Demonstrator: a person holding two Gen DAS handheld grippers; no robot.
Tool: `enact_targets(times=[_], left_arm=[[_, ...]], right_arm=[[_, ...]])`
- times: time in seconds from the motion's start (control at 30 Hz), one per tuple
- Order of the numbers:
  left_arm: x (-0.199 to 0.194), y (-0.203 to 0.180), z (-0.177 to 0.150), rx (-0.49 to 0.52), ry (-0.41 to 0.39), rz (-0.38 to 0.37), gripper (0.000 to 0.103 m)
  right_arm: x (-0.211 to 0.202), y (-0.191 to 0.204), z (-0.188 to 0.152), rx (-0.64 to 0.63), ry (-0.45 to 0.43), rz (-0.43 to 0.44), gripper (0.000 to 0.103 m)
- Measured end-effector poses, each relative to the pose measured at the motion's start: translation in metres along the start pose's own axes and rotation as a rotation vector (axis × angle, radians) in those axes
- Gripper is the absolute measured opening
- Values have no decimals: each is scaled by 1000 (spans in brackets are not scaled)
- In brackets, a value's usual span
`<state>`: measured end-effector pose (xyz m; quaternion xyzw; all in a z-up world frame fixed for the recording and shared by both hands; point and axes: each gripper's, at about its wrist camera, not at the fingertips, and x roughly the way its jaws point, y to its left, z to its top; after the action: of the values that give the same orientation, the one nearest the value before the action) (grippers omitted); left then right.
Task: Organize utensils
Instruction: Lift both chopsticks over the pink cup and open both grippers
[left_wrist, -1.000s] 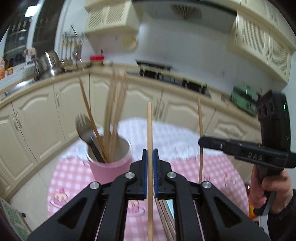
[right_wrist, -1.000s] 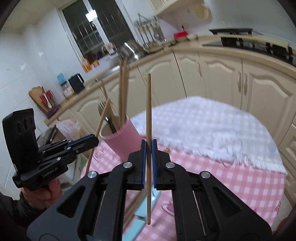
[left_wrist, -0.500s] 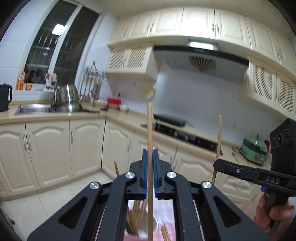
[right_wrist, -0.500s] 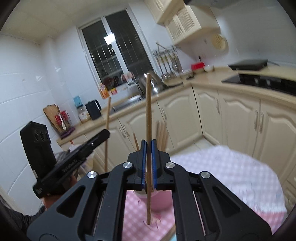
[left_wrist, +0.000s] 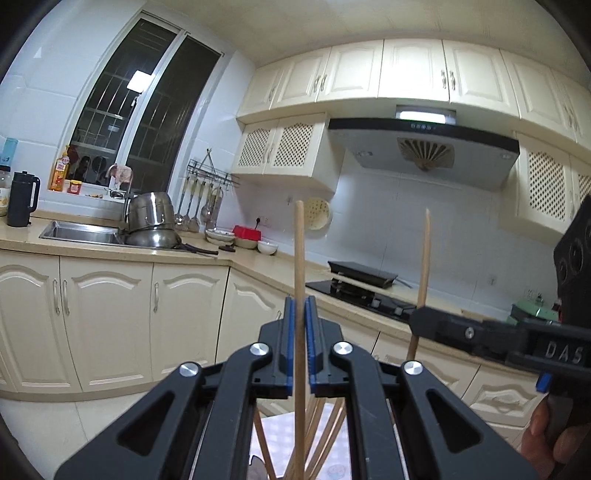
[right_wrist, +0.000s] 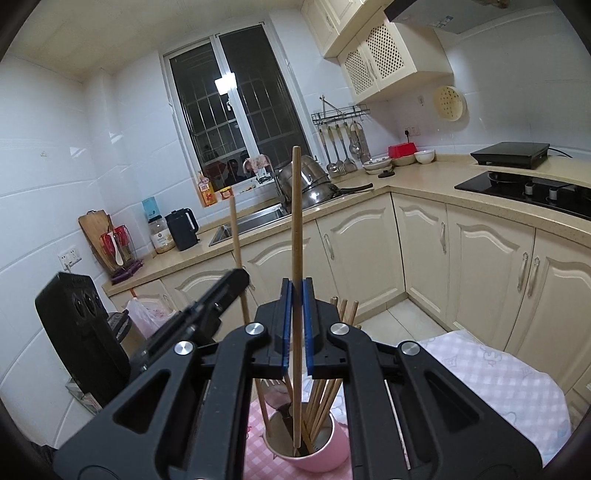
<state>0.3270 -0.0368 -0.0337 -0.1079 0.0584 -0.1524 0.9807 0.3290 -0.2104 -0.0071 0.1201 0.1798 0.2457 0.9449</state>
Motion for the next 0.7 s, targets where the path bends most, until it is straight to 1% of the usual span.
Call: enact_targets(times=[0.13,0.23,0.3,0.33,0.37,0.4,0.43,0.47,0.5,0.57,0.6,0.63,0.7], left_arm=[[7,3,-10,12,22,7,5],[10,6,-19,21,45,8,5],[11,7,-24,26,72,2,8],[11,8,-27,27,91,-2,24],[8,9,-27,27,90,6,49],[5,9,-28,26,83,20,56],[0,13,-27,15,77,37,63],[-2,15,-28,10,85,28,75],[-4,17,-27,5,92,30,79],[-12,18,-24,16,95,53,88],[-16,18,-23,27,98,57,90],[-18,17,-22,36,103,62,90],[-24,14,-19,60,123,80,90]], right_arm=[[12,-2,-8,4,27,-4,6],[22,-6,-17,9,69,-5,6],[27,-10,-24,23,101,-15,7],[27,-11,-27,32,110,-22,8],[26,-15,-30,49,114,-29,16],[24,-18,-32,63,109,-42,39],[20,-24,-33,83,94,-59,57],[15,-28,-34,102,74,-67,84],[8,-32,-35,116,59,-75,86],[1,-38,-35,129,59,-89,87],[-4,-42,-36,140,55,-96,91],[-8,-45,-36,151,50,-105,93],[-15,-50,-36,165,48,-119,95]])
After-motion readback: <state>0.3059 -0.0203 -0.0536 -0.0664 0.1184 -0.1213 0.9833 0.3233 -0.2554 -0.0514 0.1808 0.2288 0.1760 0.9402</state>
